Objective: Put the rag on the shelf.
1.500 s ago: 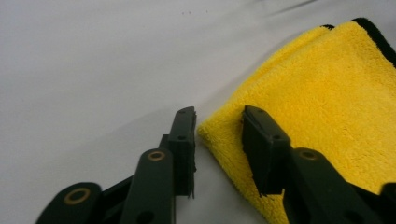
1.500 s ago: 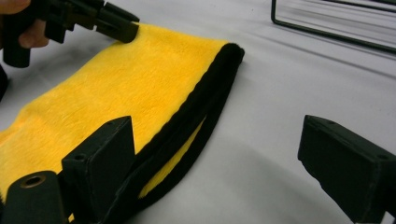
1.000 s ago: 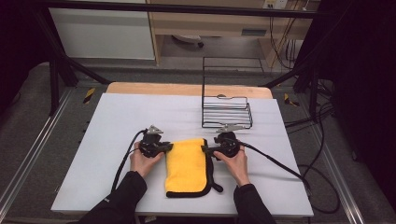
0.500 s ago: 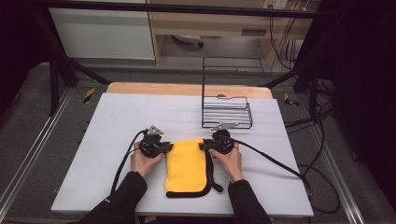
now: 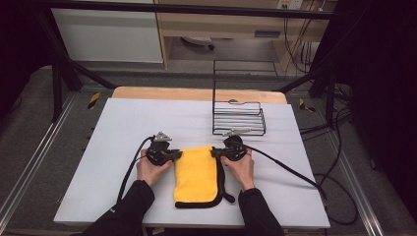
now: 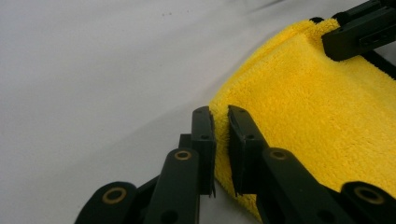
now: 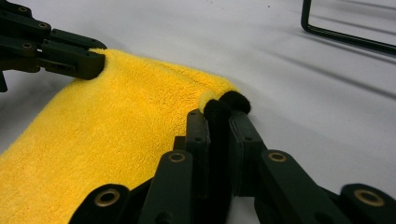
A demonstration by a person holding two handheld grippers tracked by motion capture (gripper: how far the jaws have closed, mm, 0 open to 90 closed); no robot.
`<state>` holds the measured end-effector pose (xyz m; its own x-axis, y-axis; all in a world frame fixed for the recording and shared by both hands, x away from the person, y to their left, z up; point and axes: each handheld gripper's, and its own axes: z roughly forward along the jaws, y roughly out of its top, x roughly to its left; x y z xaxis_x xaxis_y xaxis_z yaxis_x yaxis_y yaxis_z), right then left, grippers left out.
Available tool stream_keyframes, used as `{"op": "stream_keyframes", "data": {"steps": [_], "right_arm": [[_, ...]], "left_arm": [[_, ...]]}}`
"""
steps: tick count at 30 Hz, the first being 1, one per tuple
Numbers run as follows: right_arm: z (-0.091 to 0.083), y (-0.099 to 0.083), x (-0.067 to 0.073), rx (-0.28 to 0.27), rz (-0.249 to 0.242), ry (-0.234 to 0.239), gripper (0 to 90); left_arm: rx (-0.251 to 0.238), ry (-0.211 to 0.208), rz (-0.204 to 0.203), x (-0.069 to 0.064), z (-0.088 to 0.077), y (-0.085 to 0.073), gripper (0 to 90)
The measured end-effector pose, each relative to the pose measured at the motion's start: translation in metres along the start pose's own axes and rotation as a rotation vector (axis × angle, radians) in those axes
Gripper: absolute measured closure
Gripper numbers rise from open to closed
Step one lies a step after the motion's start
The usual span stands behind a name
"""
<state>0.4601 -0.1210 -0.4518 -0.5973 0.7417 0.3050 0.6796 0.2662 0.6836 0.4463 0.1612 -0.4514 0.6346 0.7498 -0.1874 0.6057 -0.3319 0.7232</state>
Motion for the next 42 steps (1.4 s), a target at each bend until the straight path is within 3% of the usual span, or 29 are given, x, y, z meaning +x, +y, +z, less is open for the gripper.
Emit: {"op": "stream_keyframes", "data": {"steps": [3,8,17,31,36,42], "right_arm": [[-0.002,0.000,0.001,-0.007,0.004,-0.003,81.5],[-0.008,0.001,0.004,-0.038,0.000,-0.006,81.8],[-0.026,0.002,0.013,-0.104,-0.014,0.003,82.0],[-0.055,-0.001,0.028,-0.210,-0.043,0.013,82.0],[-0.067,0.001,0.038,-0.237,-0.087,-0.010,82.1],[-0.080,-0.001,0.044,-0.277,-0.105,-0.015,82.1]], "left_arm": [[-0.007,-0.013,-0.012,0.002,-0.002,0.000,82.5],[-0.033,-0.003,0.011,-0.001,-0.009,0.002,82.8],[-0.092,-0.023,0.026,-0.006,-0.025,0.007,82.8],[-0.186,-0.034,0.070,-0.022,-0.052,0.013,82.9],[-0.215,-0.030,0.094,-0.030,-0.062,0.016,82.9],[-0.253,-0.040,0.113,-0.039,-0.074,0.019,82.9]]}}
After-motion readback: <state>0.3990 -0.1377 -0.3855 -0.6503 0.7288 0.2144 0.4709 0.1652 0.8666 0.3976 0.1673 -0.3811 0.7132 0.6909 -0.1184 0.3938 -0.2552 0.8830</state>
